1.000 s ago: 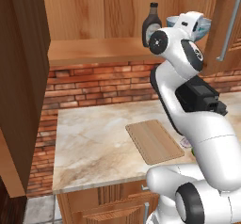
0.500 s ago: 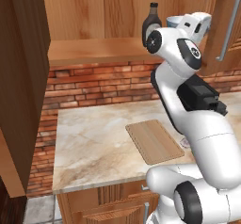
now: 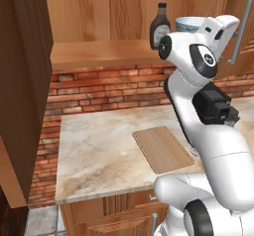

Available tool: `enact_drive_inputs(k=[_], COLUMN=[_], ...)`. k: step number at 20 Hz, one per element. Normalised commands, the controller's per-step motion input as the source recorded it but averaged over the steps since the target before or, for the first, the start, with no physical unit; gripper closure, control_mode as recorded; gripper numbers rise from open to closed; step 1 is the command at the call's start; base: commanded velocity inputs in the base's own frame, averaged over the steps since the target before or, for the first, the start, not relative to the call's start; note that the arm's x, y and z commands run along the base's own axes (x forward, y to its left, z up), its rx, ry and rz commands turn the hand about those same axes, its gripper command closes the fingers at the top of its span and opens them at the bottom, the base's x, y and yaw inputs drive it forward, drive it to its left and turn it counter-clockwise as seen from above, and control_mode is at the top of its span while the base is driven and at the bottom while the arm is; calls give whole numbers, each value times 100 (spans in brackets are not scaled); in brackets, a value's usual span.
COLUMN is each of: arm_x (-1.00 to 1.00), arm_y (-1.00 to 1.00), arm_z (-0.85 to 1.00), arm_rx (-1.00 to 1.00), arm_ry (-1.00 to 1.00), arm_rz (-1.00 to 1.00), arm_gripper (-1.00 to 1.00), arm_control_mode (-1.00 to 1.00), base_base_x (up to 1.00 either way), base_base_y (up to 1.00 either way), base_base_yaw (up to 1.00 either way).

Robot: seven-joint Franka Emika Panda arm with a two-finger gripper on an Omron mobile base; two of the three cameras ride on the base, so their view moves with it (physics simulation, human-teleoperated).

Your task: Open the cabinet. Place the bowl and condiment on the counter. Then place the lime and garlic on the cutting board.

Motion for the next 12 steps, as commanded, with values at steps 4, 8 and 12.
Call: enact_drive_inputs(k=[4, 8, 12], arm_x=[-1, 36, 43], arm_y=[17, 32, 11], arm_z=[0, 0, 0], arm_rx=[-7, -5, -1], arm_ry=[-7, 0, 1], arm_rz=[-3, 0, 0], arm_gripper=[-100, -100, -100], arm_control_mode=[-100, -100, -100], base_base_x=[0, 0, 0], base_base_y=[0, 0, 0], base_base_yaw=[0, 0, 0])
